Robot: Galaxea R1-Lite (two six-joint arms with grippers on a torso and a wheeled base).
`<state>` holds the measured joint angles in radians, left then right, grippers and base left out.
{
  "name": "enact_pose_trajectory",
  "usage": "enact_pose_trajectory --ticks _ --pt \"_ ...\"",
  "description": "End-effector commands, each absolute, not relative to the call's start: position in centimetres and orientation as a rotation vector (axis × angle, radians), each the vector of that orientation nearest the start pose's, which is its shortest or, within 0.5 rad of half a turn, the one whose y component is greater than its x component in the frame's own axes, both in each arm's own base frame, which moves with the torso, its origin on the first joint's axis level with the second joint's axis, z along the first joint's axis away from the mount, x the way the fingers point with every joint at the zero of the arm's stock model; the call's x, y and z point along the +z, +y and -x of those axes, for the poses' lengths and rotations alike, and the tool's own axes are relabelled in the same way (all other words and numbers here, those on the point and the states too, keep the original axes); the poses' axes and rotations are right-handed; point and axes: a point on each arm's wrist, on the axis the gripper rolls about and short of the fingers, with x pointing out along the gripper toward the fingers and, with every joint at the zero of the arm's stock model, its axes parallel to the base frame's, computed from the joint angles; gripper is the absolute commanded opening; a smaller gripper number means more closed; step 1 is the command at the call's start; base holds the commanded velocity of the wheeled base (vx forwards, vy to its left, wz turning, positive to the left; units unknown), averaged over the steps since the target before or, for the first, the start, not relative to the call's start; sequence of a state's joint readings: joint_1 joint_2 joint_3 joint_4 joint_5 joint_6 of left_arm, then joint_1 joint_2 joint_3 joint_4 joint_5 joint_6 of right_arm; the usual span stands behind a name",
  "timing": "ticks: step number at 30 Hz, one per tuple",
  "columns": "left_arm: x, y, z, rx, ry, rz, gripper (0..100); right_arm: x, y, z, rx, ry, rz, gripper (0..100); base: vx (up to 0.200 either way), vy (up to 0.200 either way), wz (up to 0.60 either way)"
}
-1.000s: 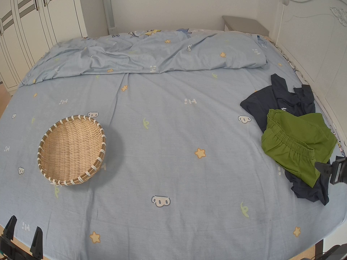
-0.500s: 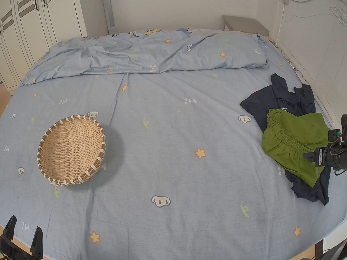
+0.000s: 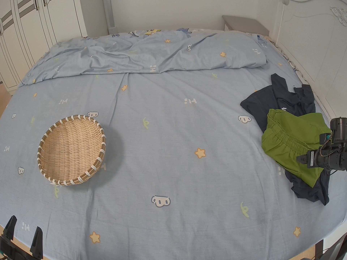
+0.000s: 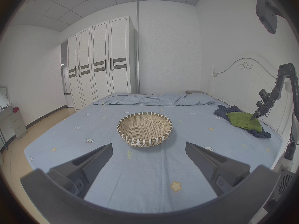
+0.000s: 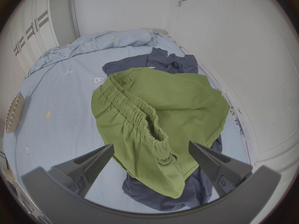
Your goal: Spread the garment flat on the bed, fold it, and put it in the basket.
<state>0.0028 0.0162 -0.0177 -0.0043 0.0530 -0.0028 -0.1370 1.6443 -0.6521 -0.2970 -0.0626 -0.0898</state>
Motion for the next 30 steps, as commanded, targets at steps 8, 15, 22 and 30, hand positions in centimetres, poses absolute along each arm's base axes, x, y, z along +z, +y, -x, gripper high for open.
enact_pose_trajectory --ticks 8,15,22,30 --pt "7.6 0.1 2.3 0.057 -0.003 0.003 100 11.5 -4.2 -27.1 -0.169 0.737 0.051 0 0.000 0.000 0.00" --pt "7.6 0.1 2.3 0.057 -0.003 0.003 100 12.9 -3.8 -27.4 -0.155 0.693 0.054 0 0.000 0.000 0.00" --pt "7.6 0.1 2.3 0.057 -0.003 0.003 100 18.3 0.3 -23.9 0.005 0.631 0.080 0 0.000 0.000 0.00" --pt "7.6 0.1 2.3 0.057 -0.003 0.003 100 22.1 7.6 -19.8 0.296 0.695 -0.025 0 0.000 0.000 0.00"
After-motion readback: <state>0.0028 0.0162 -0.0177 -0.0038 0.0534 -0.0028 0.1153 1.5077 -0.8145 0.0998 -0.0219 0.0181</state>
